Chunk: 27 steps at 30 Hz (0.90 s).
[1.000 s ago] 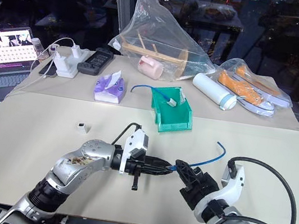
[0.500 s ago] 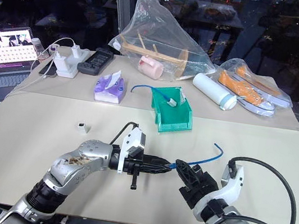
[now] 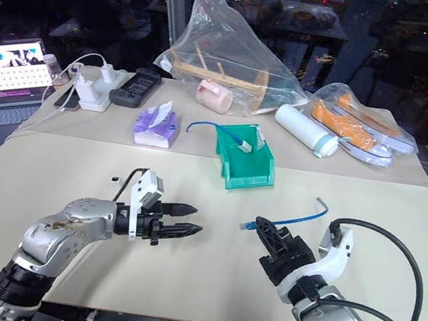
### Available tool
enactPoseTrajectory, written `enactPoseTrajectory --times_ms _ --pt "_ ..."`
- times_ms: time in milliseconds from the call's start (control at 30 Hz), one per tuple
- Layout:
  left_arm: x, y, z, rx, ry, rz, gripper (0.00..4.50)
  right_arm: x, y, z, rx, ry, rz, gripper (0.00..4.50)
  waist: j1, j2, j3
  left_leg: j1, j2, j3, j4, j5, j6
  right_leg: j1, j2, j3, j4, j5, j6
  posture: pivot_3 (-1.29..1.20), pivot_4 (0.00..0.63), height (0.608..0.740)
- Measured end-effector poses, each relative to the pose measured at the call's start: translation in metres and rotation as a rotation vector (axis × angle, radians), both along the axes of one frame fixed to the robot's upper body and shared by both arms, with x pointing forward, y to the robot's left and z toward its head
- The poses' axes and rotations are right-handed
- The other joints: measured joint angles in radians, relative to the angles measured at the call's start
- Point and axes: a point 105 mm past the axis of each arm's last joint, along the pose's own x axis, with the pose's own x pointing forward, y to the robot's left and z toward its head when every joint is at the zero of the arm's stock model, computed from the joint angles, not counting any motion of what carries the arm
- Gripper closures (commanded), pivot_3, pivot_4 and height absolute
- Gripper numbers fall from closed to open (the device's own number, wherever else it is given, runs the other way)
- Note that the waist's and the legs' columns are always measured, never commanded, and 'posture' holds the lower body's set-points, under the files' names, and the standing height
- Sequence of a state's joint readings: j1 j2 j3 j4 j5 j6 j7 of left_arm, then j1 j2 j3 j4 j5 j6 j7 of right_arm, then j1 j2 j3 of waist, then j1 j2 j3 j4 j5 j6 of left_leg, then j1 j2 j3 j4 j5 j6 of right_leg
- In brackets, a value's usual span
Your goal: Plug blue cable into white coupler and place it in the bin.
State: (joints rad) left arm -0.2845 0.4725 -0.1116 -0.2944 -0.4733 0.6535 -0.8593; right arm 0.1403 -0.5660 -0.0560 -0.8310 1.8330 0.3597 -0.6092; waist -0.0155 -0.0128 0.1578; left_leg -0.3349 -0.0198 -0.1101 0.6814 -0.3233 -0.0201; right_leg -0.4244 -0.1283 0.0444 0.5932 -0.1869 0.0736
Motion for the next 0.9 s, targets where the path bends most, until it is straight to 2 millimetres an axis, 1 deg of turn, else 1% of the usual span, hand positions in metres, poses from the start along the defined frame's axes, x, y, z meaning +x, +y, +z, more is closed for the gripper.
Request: enactPoseTrajectory --times_ms 33,67,133,200,267,300,333,400,467,500,600,633,700,800,900 --pt "0.000 0.007 -0.003 0.006 0.005 0.029 0.27 0.001 0.001 0.001 0.002 -0.006 0.005 4.50 0.003 0.000 0.000 0.000 0.000 0.000 0.000 0.000 0.000 0.000 0.000 0.000 0.000 0.000 0.000 0.00 0.150 0.740" --pt "0.000 0.011 -0.004 0.009 0.004 0.050 0.07 0.002 0.001 0.000 0.003 -0.007 0.007 4.50 0.004 0.000 0.000 0.000 0.000 0.000 0.000 0.000 0.000 0.000 0.000 0.000 0.000 0.000 0.000 0.00 0.150 0.740" --pt "-0.004 0.033 -0.002 0.005 -0.025 0.132 0.07 0.005 0.003 0.000 0.003 -0.013 0.028 4.50 0.000 0.000 0.000 0.000 0.000 0.000 -0.001 0.000 0.000 -0.001 0.000 0.000 0.000 0.000 0.000 0.00 0.150 0.740" --pt "-0.009 0.047 -0.001 -0.010 -0.041 0.199 0.07 0.008 0.002 -0.001 0.001 -0.012 0.033 4.50 -0.004 0.000 0.000 0.000 0.001 0.000 -0.002 0.000 0.000 -0.001 0.000 0.000 0.000 0.000 -0.001 0.00 0.150 0.740" --pt "-0.012 0.065 -0.005 -0.029 -0.055 0.314 0.07 0.010 0.005 -0.001 -0.009 -0.022 0.060 4.50 -0.002 0.000 0.000 0.000 0.001 0.000 -0.001 0.000 0.000 -0.001 0.000 0.000 0.000 0.000 -0.001 0.00 0.150 0.740" --pt "-0.012 0.075 -0.012 -0.013 -0.061 0.385 0.07 0.011 0.008 0.000 -0.013 -0.028 0.075 4.50 -0.002 0.000 0.000 0.001 0.001 0.000 -0.002 0.000 0.000 -0.001 0.000 0.000 0.000 0.000 -0.001 0.00 0.150 0.740" --pt "-0.013 0.093 -0.025 0.038 -0.063 0.506 0.07 0.012 0.011 0.000 -0.015 -0.035 0.095 4.50 -0.003 0.000 0.000 0.001 0.001 0.000 -0.002 0.000 0.000 0.000 0.000 0.000 0.000 0.000 -0.001 0.00 0.150 0.740" --pt "-0.015 0.121 -0.049 0.115 -0.034 0.681 0.07 0.013 0.012 -0.002 -0.020 -0.032 0.109 4.50 0.000 -0.001 0.000 0.001 0.001 0.000 -0.002 0.000 0.000 0.000 0.000 0.000 0.000 -0.001 -0.001 0.00 0.150 0.740" --pt "-0.011 0.141 -0.055 0.111 -0.059 0.856 0.07 0.014 0.015 -0.004 -0.024 -0.025 0.127 4.50 0.012 -0.001 0.000 0.001 0.001 0.000 0.000 0.000 0.000 0.001 0.000 -0.001 0.000 0.000 -0.001 0.00 0.150 0.740" --pt "-0.007 0.147 -0.056 0.104 -0.068 0.908 0.07 0.015 0.016 -0.003 -0.021 -0.031 0.135 4.50 0.017 -0.002 0.000 0.000 0.001 0.000 0.000 0.000 0.000 0.001 0.000 -0.001 0.000 0.000 0.000 0.00 0.150 0.740" --pt "0.010 0.158 -0.055 0.096 -0.111 1.055 0.07 0.015 0.019 -0.001 -0.020 -0.043 0.149 4.50 0.029 -0.002 0.000 0.000 0.000 0.000 0.001 0.000 -0.001 0.002 0.000 -0.001 0.000 0.001 0.000 0.00 0.150 0.740" --pt "0.022 0.161 -0.052 0.124 -0.153 1.133 0.07 0.015 0.019 -0.001 -0.019 -0.042 0.149 4.50 0.029 -0.002 0.000 0.001 0.000 0.000 0.001 0.000 -0.001 0.003 0.000 -0.001 0.000 0.001 0.000 0.00 0.150 0.740" --pt "0.034 0.161 -0.048 0.140 -0.187 1.177 0.07 0.015 0.020 -0.001 -0.017 -0.042 0.150 4.50 0.025 -0.003 0.000 0.001 0.000 0.000 0.001 0.000 -0.001 0.002 0.000 -0.001 0.000 0.001 0.000 0.00 0.150 0.740" --pt "0.053 0.142 -0.046 0.109 -0.202 1.175 0.07 0.015 0.019 -0.002 -0.013 -0.040 0.147 4.50 0.022 -0.003 0.000 0.000 0.000 0.000 0.000 0.000 -0.001 0.002 0.000 -0.001 0.000 0.001 0.000 0.00 0.150 0.740" --pt "0.065 0.132 -0.045 0.082 -0.202 1.156 0.07 0.015 0.018 -0.003 -0.017 -0.037 0.137 4.50 0.019 -0.003 0.000 0.000 0.000 0.000 0.000 0.000 -0.001 0.002 0.000 -0.001 0.000 0.001 0.000 0.00 0.150 0.740"
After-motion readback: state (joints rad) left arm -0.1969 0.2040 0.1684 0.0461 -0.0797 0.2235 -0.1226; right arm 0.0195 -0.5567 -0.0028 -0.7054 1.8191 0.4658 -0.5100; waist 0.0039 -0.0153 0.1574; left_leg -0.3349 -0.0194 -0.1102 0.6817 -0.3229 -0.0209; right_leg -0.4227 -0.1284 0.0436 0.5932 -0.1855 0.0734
